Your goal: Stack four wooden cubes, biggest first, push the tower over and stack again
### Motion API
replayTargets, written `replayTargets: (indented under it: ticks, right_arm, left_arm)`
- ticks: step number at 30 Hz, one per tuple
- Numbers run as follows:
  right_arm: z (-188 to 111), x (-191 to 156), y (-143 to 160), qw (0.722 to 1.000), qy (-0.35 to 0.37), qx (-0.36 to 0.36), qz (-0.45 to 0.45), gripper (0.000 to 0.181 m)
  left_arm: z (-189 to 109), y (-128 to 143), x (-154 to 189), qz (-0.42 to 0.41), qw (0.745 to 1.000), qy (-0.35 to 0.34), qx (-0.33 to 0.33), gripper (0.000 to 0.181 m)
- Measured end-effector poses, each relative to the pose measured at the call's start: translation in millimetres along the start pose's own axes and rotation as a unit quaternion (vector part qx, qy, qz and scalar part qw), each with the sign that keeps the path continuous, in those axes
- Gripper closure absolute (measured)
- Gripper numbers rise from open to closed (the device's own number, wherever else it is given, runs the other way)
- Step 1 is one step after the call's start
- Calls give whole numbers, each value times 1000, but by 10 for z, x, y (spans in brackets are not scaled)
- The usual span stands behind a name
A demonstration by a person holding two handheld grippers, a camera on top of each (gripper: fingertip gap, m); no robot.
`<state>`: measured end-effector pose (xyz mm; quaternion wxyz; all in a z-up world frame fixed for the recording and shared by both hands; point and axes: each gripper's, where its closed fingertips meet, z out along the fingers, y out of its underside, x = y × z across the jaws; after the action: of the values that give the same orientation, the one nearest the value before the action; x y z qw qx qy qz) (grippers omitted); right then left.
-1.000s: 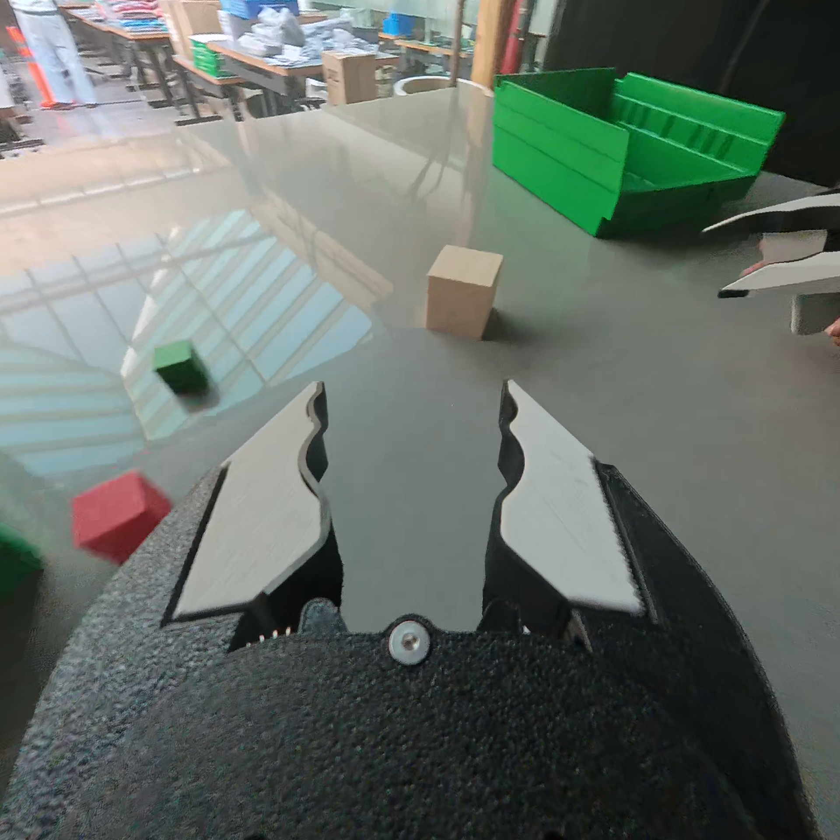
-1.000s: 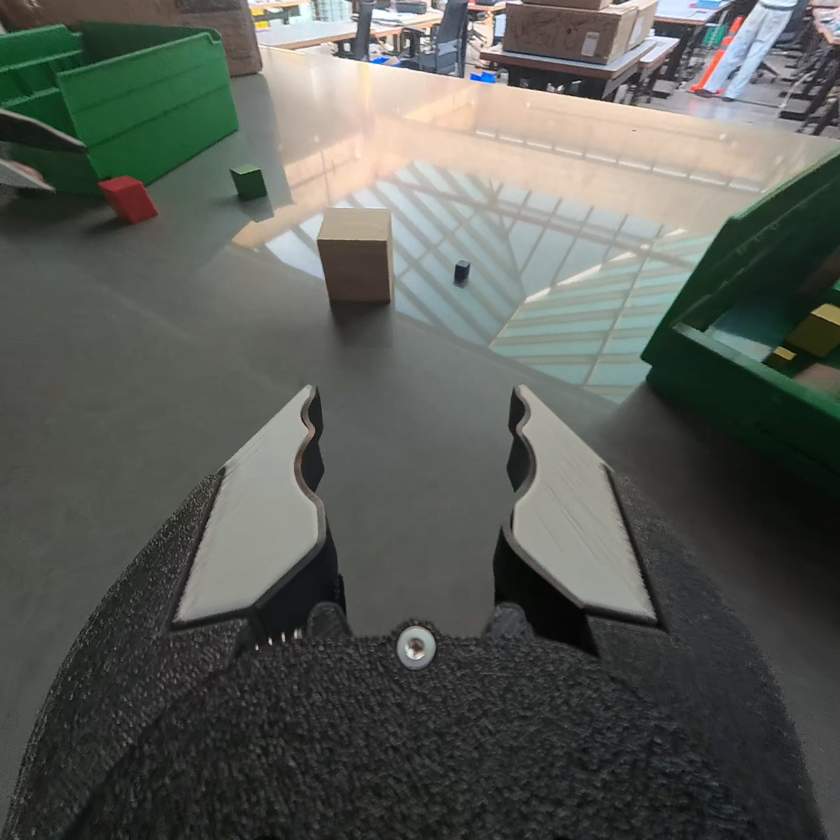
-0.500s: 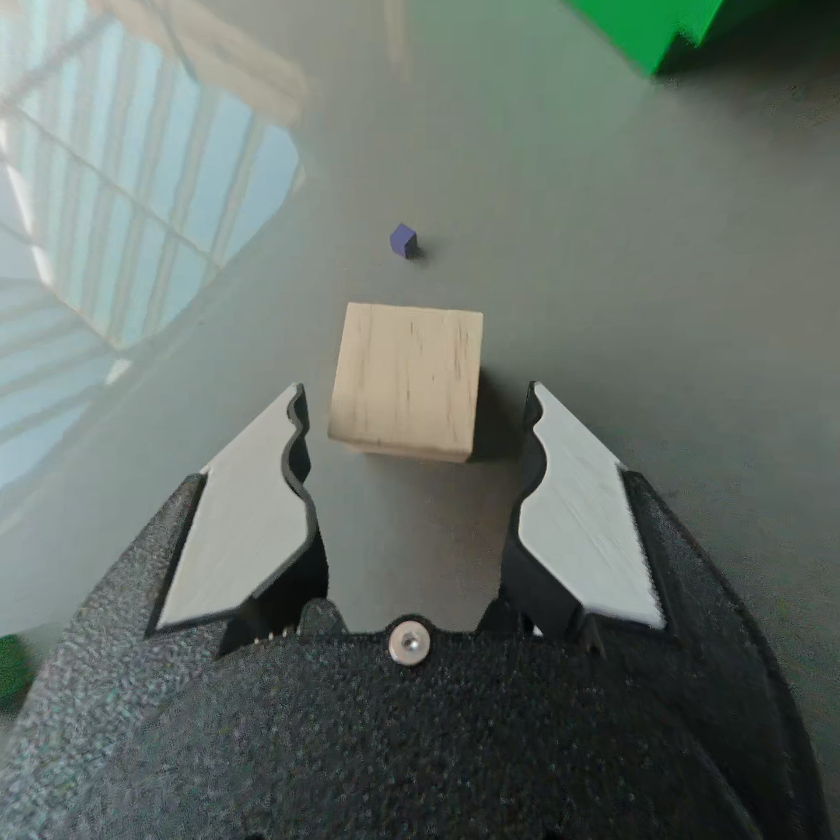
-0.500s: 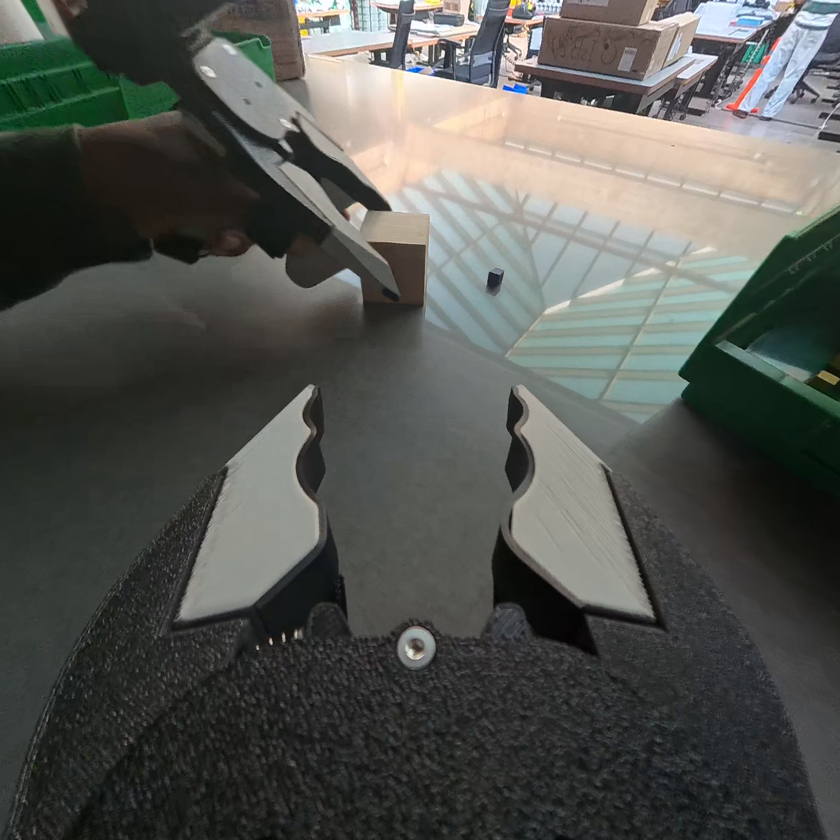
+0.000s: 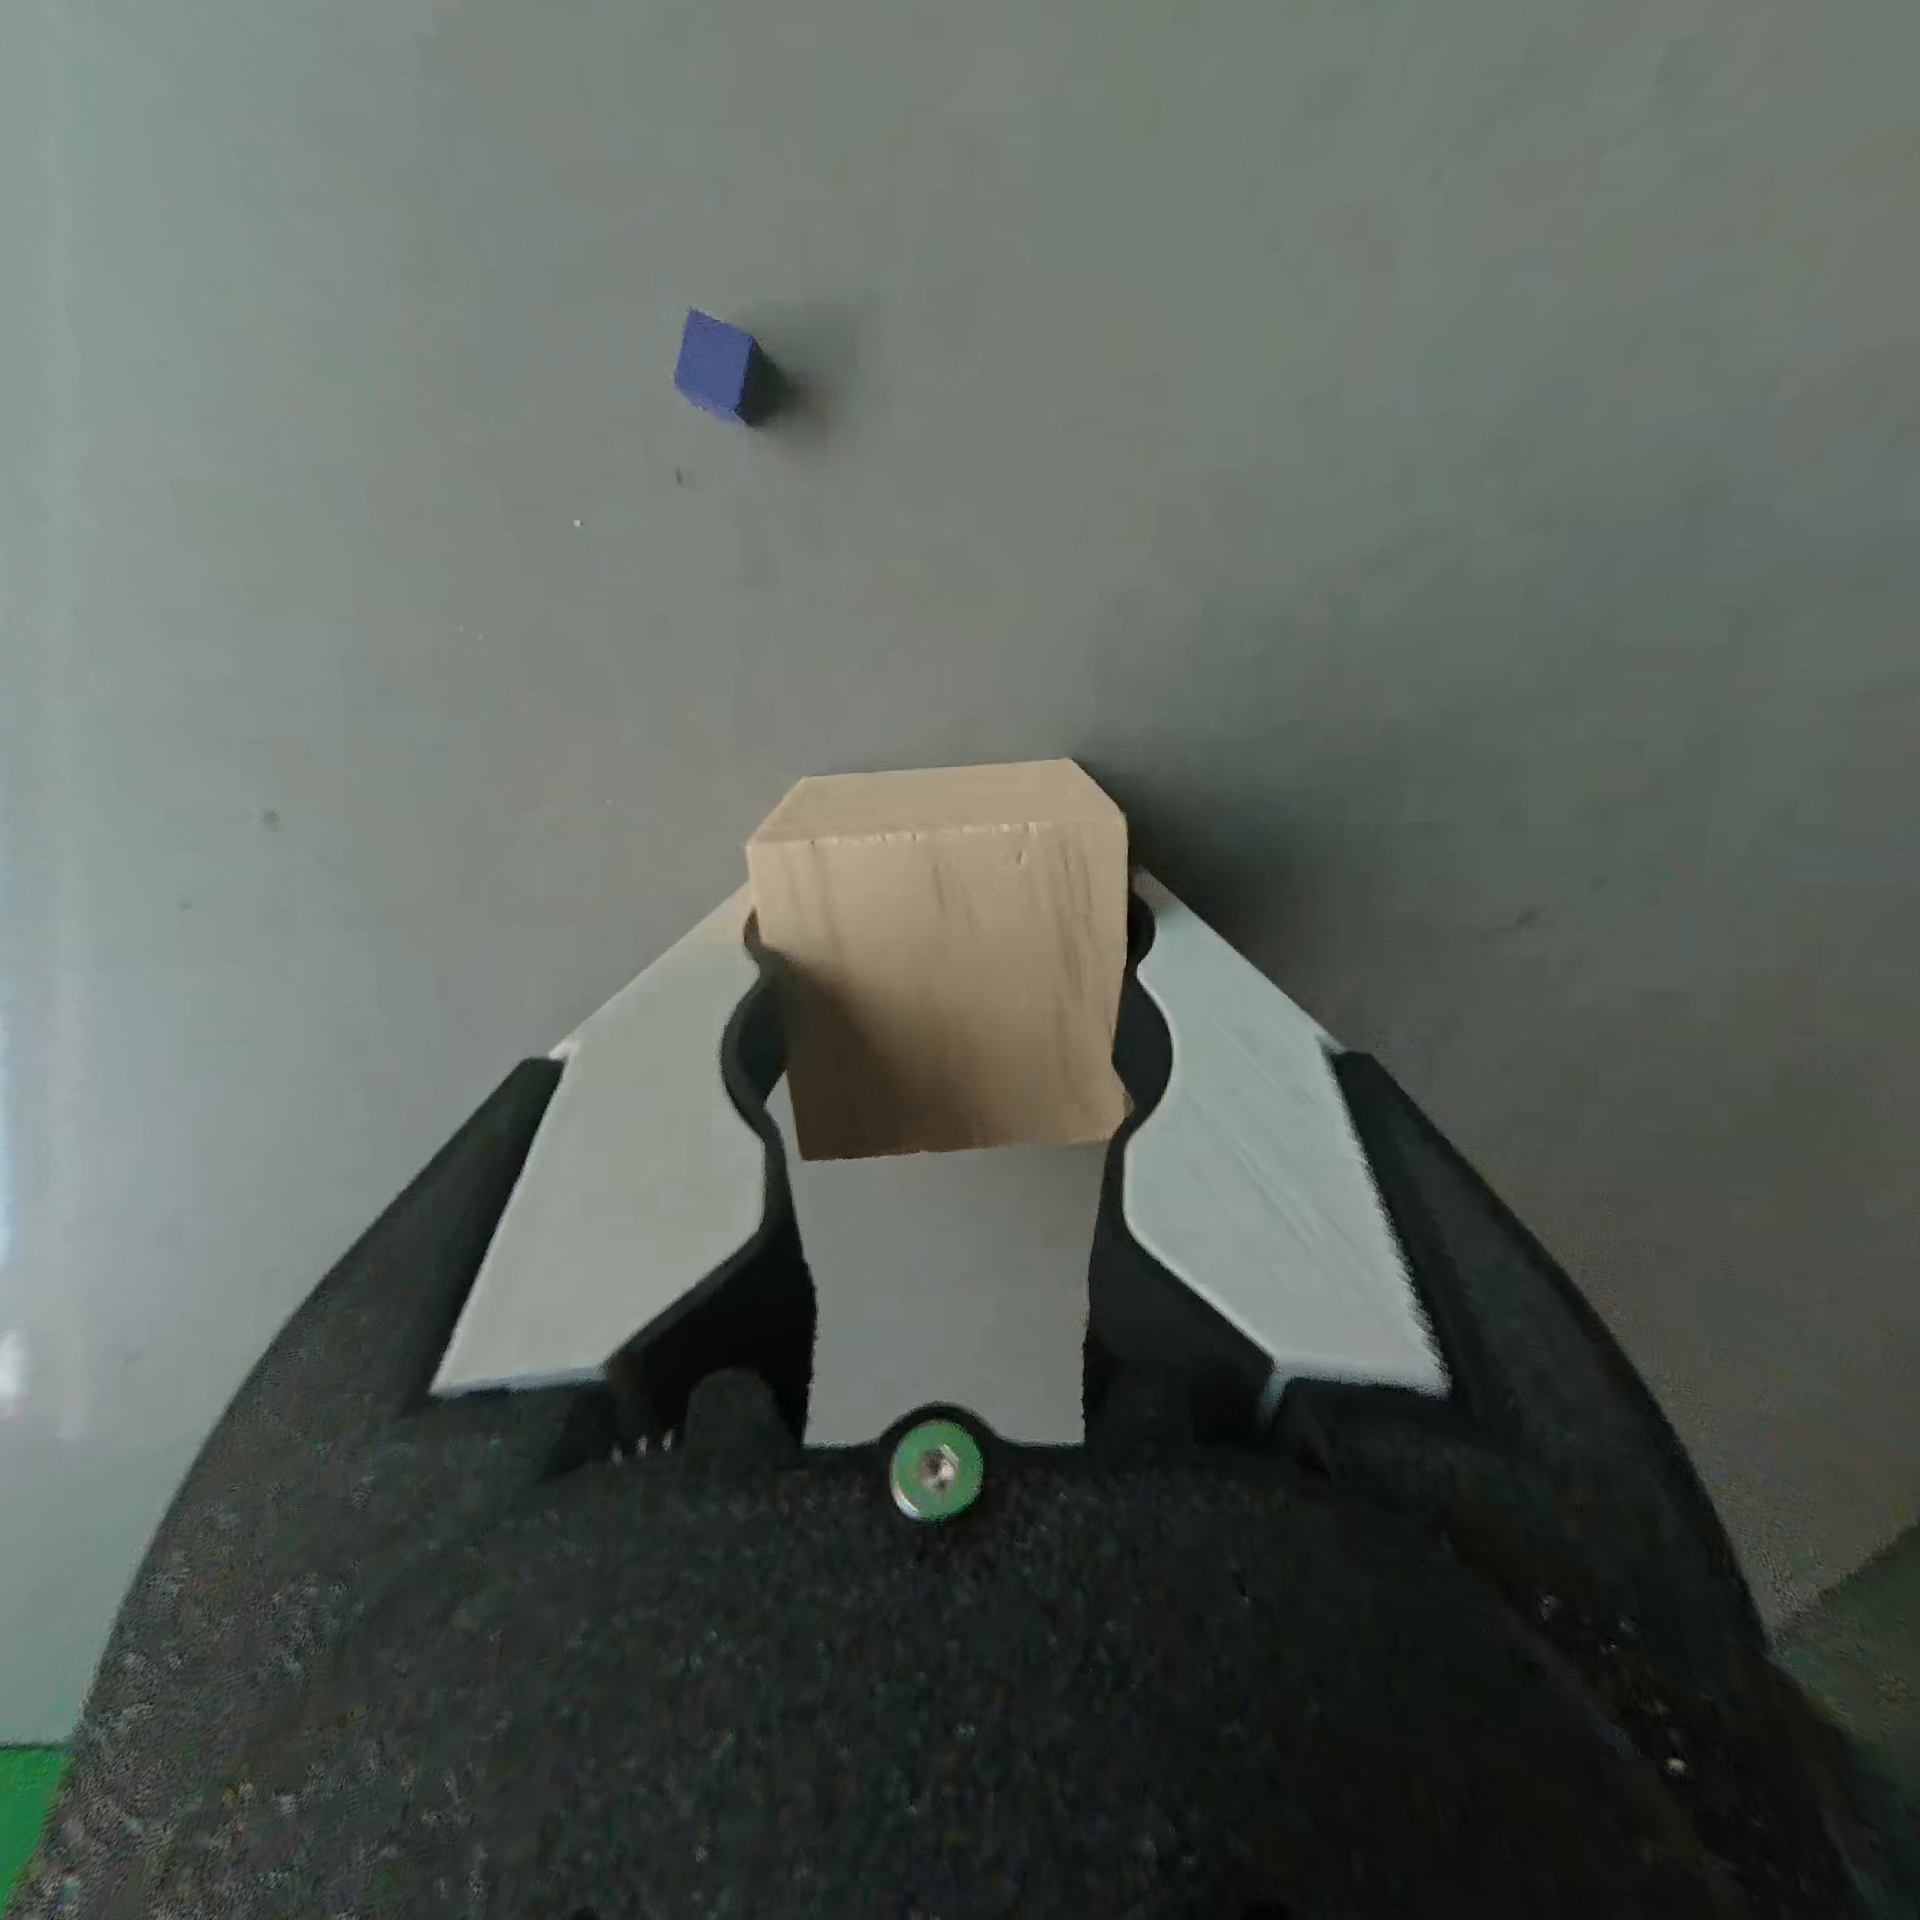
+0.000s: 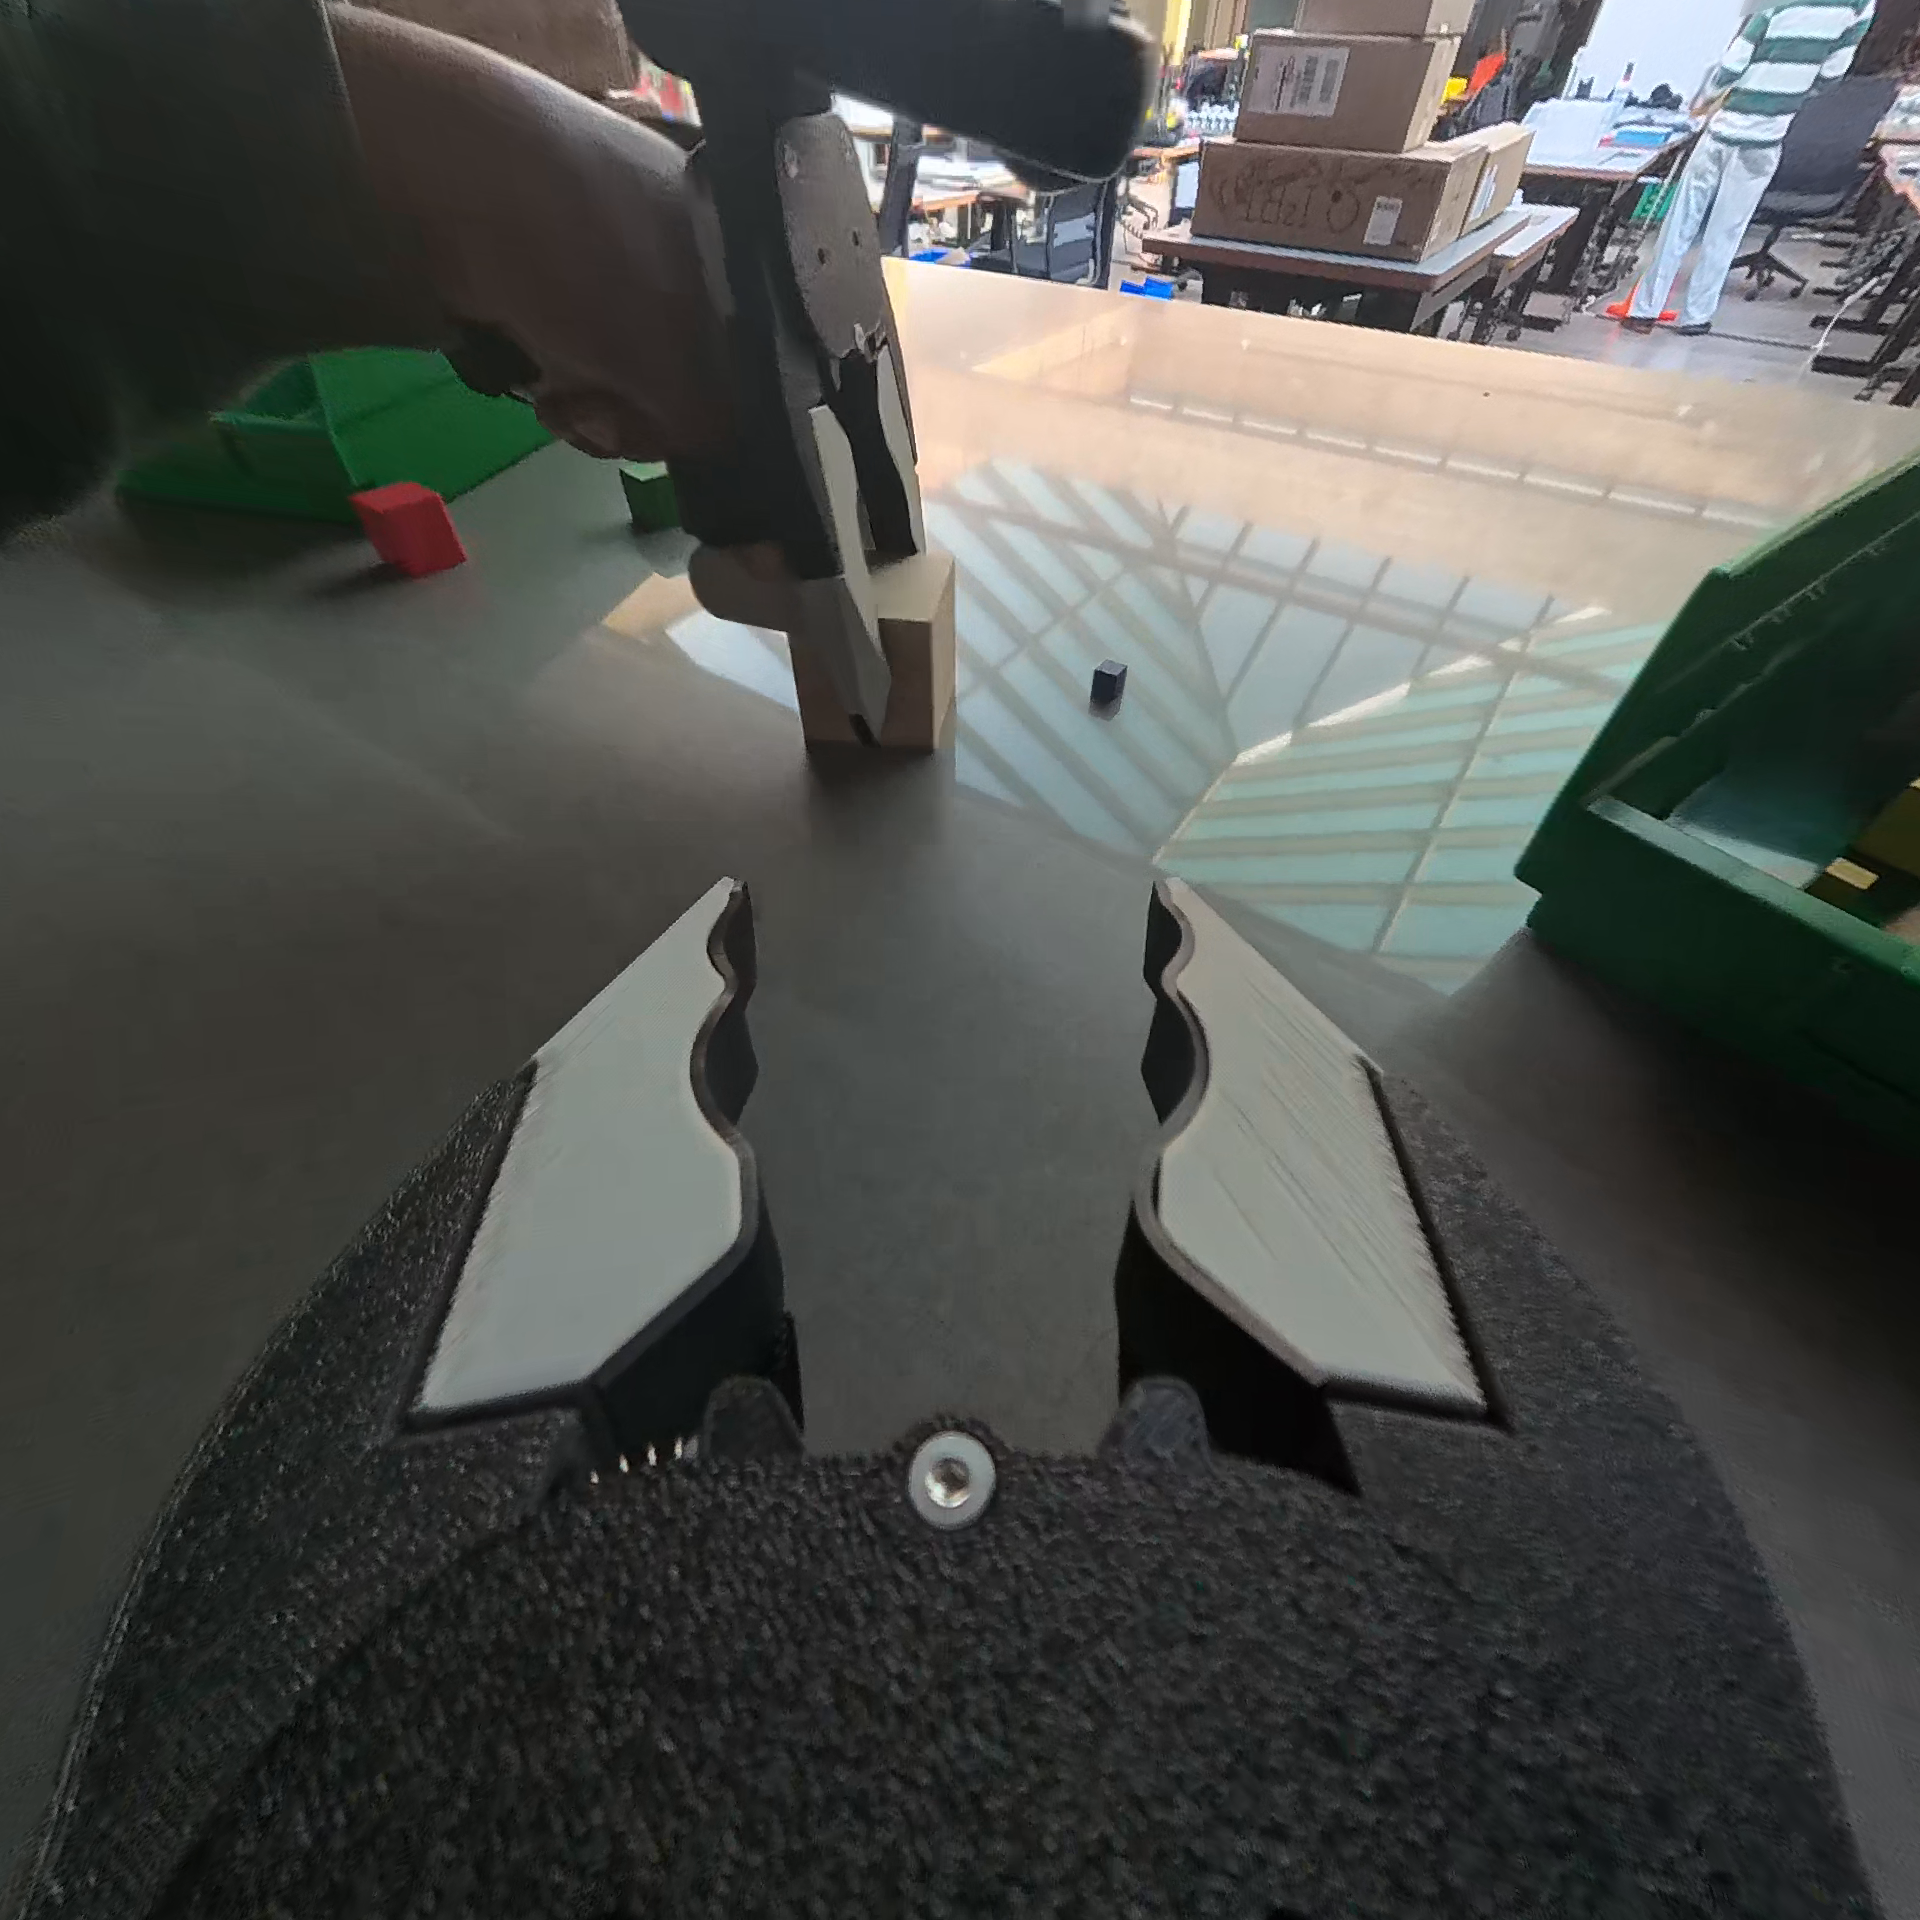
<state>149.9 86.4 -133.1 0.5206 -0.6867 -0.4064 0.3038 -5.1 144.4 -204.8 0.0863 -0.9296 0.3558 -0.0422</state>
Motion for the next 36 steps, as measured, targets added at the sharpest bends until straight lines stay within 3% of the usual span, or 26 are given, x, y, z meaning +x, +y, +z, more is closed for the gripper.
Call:
replayTargets:
  ticks: [4,11,19,29,33,36]
  right_arm:
    - [-59,30,-36,1000,-2,18,20,107]
    - [-83,28,-52,999,-9,26,29,109]
    - [-46,-9,-16,1000,-13,9,17,109]
    - [-40,-103,12,1000,-15,0,-19,108]
    - [-81,-73,-2,1000,-8,8,-9,109]
    - [-86,-70,-3,1000,-11,9,-4,109]
  left_arm:
    - [-129,200,-107,62,998,-15,13,121]
    - [-630,875,-251,67,997,-20,17,121]
    - [-826,1480,192,91,995,-30,24,121]
    - [-729,1527,1188,212,975,43,42,121]
    - [-629,1530,1282,240,970,29,38,121]
    - [-628,1486,1059,249,968,18,30,121]
